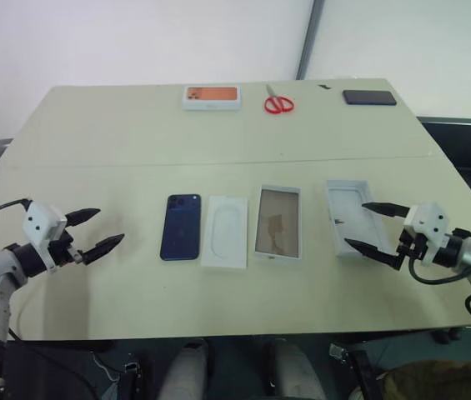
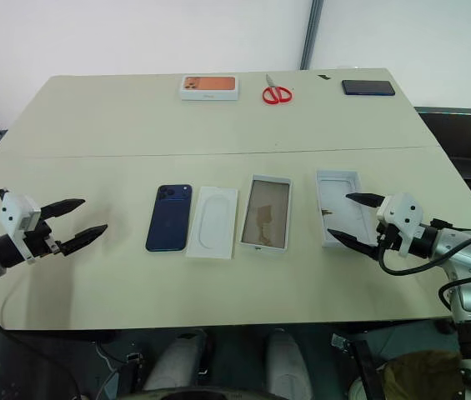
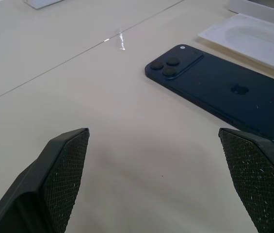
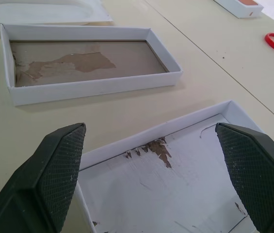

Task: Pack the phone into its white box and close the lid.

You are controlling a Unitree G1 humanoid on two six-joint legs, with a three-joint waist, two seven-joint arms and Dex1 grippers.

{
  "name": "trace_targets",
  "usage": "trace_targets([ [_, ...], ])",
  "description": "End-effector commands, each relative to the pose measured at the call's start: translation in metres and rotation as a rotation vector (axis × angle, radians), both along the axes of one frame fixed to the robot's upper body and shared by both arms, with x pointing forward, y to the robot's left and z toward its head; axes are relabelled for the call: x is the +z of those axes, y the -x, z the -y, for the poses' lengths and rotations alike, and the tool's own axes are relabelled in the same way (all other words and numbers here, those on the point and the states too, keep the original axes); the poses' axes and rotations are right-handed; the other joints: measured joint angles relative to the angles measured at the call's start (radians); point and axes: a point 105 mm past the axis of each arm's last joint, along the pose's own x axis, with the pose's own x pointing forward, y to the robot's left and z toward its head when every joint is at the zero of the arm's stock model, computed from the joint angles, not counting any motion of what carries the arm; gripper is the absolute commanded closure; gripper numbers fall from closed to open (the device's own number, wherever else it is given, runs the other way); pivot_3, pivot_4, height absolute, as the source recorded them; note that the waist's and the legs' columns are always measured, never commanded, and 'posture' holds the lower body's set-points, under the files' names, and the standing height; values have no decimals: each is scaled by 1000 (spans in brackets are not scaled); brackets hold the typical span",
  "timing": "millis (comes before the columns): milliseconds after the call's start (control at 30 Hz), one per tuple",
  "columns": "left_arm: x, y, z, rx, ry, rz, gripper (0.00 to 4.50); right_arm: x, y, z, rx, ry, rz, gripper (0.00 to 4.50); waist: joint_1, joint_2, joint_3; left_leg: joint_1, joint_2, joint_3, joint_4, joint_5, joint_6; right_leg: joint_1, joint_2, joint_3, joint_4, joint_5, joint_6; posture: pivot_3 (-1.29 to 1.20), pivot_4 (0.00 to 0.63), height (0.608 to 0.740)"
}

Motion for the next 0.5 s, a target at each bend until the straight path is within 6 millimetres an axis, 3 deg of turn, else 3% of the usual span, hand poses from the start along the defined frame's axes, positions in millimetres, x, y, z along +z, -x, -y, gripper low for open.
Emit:
trace_targets([
  [33,11,-1,-3,12,11,24,0,13,-2,0,14,11,54,26,0,0,0,0,0,0,0,0,0,0,0,0,0,0,0,0,150,740],
  [133,17,0,1,-8,79,-3,0,12,-2,1,13,12,50,26,0,0,0,0,0,0,0,0,0,0,0,0,0,0,0,0,150,740],
  [333,14,4,0,-30,8,8,0,11,-3,4,9,17,44,26,0,0,0,0,0,0,0,0,0,0,0,0,0,0,0,0,150,740],
  [500,18,4,6,-43,48,21,0,11,-5,6,11,20,44,26,0,0,0,0,0,0,0,0,0,0,0,0,0,0,0,0,150,740],
])
